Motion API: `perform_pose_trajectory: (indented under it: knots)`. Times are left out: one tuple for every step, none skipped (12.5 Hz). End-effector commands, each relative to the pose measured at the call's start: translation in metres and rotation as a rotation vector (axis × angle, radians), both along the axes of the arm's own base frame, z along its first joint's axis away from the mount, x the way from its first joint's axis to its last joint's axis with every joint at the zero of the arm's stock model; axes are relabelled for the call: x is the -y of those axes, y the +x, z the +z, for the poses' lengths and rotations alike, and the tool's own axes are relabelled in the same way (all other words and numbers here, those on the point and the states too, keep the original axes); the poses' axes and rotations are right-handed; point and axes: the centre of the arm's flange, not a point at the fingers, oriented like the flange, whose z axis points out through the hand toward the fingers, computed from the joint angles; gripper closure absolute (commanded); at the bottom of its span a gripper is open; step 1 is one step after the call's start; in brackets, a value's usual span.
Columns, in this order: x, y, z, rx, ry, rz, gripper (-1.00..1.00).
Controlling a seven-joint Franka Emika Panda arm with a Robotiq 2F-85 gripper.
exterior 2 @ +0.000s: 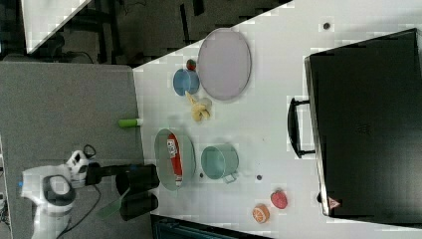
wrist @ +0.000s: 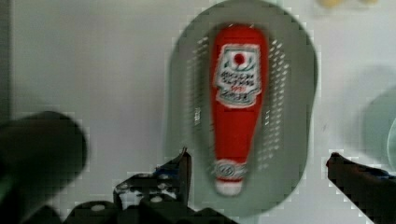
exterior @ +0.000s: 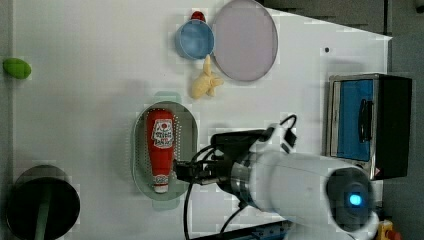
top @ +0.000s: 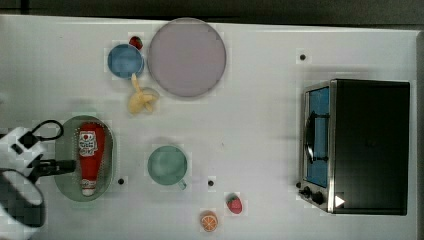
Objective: Pick ketchup from strainer and place it on the table
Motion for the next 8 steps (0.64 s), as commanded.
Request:
perform_pose_trajectory:
  knots:
    - [0.016,0.014,-0.051,-0.013,0.025,-0.050,-1.00]
    - [0.015,0.015,-0.065,-0.011,0.044,-0.042,-1.00]
    - [0.014,0.016,-0.078,-0.010,0.065,-0.047,-1.00]
    - [0.012,0.017,-0.091,-0.015,0.082,-0.068,-1.00]
    - [0.011,0.017,-0.102,-0.019,0.092,-0.089,-1.00]
    - [0.009,0.016,-0.114,-0.023,0.094,-0.101,-1.00]
    - [0.008,0.014,-0.125,-0.029,0.088,-0.109,-1.00]
    - [0.008,0.013,-0.136,-0.031,0.082,-0.120,-1.00]
